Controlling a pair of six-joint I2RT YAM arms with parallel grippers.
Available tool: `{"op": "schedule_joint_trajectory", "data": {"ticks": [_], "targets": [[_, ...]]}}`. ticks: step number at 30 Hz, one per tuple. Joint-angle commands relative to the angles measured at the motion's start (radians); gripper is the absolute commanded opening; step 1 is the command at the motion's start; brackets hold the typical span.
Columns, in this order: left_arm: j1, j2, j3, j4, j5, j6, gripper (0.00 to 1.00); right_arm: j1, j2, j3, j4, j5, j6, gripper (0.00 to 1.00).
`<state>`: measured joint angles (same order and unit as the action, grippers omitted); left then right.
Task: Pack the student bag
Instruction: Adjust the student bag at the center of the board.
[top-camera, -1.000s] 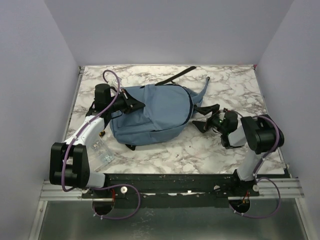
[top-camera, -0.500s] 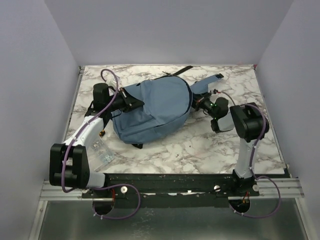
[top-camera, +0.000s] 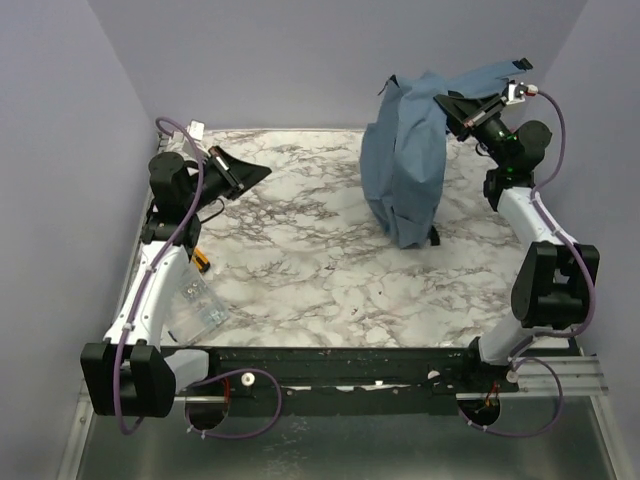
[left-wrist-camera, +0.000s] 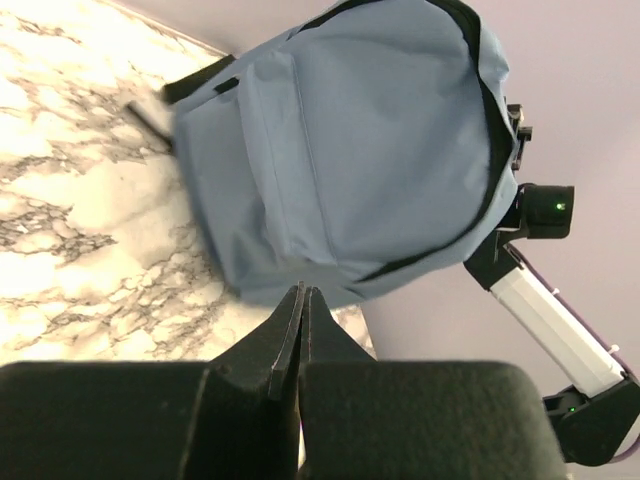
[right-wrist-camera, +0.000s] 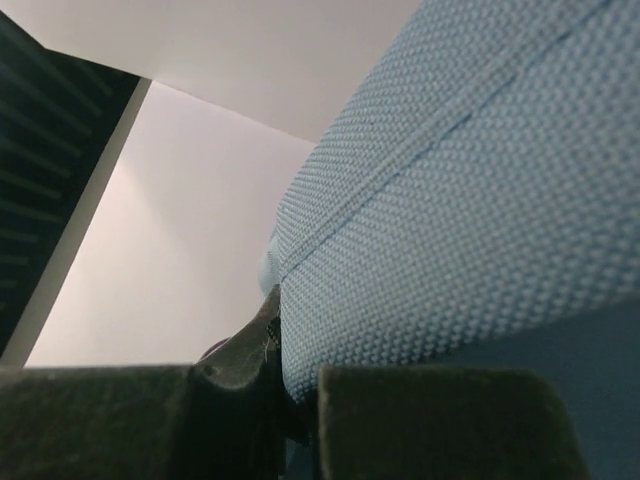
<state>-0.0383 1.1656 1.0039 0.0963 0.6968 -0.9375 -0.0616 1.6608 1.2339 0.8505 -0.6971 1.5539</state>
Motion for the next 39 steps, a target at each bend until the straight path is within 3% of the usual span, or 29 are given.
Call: {"op": "schedule_joint_trajectory", "data": {"ticks": [1, 5, 8, 10, 14, 18, 26, 30, 35, 39], "targets": [[-0.037, 0.020, -0.057, 0.020, 0.022, -0.020, 0.00, 0.003, -0.101, 0.026, 0.018, 0.001, -0.044, 0.00], [-0.106, 0.114, -0.063, 0.067, 0.103, -0.018, 0.00, -0.001, -0.140, -0.132, -0.055, 0.036, -0.187, 0.00], [-0.176, 0.154, -0.047, 0.103, 0.114, -0.003, 0.03, -0.011, -0.115, -0.183, 0.003, 0.041, -0.159, 0.00], [-0.207, 0.169, -0.033, 0.112, 0.109, -0.004, 0.10, -0.001, -0.078, -0.126, 0.010, 0.014, -0.133, 0.00], [-0.214, 0.166, -0.027, 0.143, 0.108, -0.026, 0.22, 0.057, -0.057, 0.096, -0.159, 0.017, -0.185, 0.00], [-0.206, 0.119, -0.028, 0.168, 0.100, -0.032, 0.37, 0.124, -0.011, 0.265, -0.105, 0.011, -0.066, 0.00], [-0.161, 0.012, -0.005, 0.171, 0.114, -0.037, 0.53, 0.152, 0.016, 0.473, -0.118, 0.049, 0.024, 0.00], [-0.135, -0.026, -0.018, 0.169, 0.118, -0.052, 0.55, 0.148, -0.001, 0.399, -0.023, 0.078, 0.107, 0.00], [-0.121, -0.033, -0.043, 0.152, 0.122, -0.054, 0.58, 0.147, -0.046, 0.140, -0.032, 0.120, 0.023, 0.00], [-0.120, 0.014, -0.060, 0.148, 0.126, -0.045, 0.58, 0.179, -0.010, -0.007, 0.065, 0.102, 0.035, 0.00]]}}
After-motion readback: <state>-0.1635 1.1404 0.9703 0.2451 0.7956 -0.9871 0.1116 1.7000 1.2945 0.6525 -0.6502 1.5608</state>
